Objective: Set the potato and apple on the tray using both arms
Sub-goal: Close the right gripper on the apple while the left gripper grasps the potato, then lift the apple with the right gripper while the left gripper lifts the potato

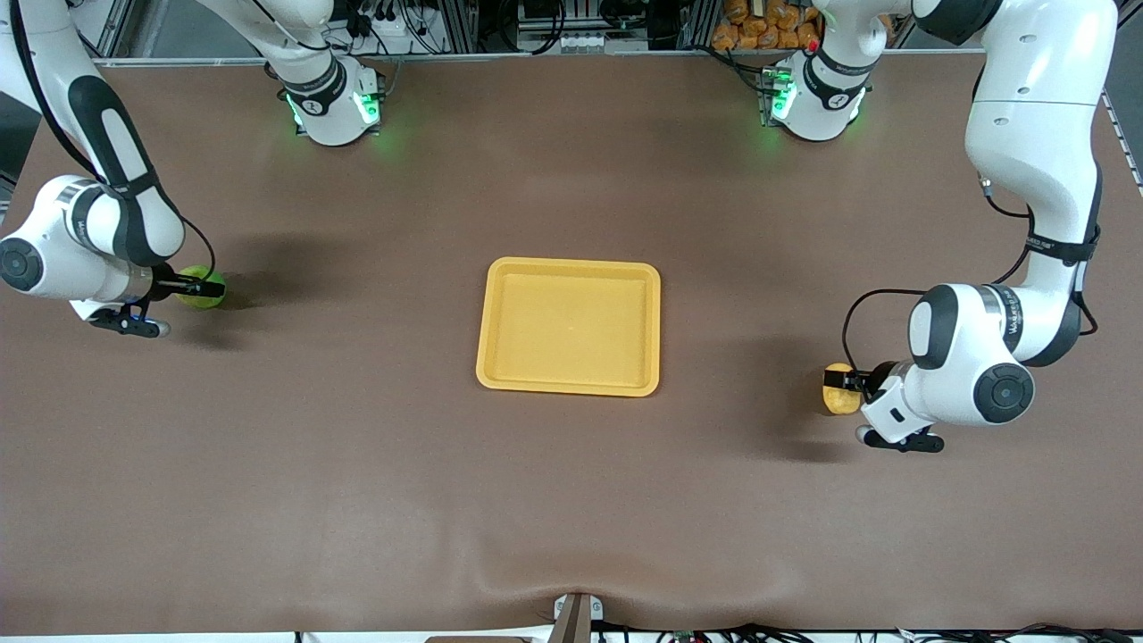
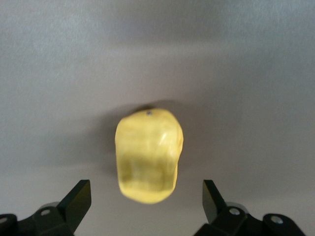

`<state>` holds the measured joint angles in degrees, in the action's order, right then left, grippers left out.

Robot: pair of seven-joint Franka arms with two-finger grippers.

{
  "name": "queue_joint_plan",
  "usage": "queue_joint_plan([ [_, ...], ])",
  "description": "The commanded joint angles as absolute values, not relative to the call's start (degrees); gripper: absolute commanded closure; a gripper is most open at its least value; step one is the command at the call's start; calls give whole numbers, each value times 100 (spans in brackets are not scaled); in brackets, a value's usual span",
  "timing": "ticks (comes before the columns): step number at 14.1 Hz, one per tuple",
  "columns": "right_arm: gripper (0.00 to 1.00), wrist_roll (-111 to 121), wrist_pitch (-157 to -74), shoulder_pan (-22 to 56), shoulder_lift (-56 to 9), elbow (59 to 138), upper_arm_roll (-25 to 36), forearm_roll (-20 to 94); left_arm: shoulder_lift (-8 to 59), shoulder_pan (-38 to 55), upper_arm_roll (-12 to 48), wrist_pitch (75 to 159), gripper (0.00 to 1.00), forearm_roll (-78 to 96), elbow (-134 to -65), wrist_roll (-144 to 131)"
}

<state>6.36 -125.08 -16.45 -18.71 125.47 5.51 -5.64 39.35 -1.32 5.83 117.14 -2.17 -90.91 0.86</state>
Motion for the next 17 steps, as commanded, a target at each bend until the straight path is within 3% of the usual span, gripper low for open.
queue_joint_plan([
  [1,100,668,-11491,-1390,-1320,12131,492,-589,4008,-149,598,12066,0,-281,-9070,-53],
  [8,100,668,-9160,-1021,-1037,10751,466,202,4140,-114,598,12454,0,-255,-9272,-457],
  [9,100,651,-9071,-959,-1037,10653,466,211,4122,-123,598,12428,34,-255,-9290,-483],
  [10,100,650,-9070,-949,-1037,10618,466,324,4113,-132,598,12410,85,-255,-9351,-527],
  [11,100,624,-9070,-906,-1037,10574,466,517,4096,-132,589,12410,100,-255,-9386,-536],
  [17,100,317,-9114,-668,-1081,10538,466,861,3719,114,589,12332,100,-299,-9378,-536],
])
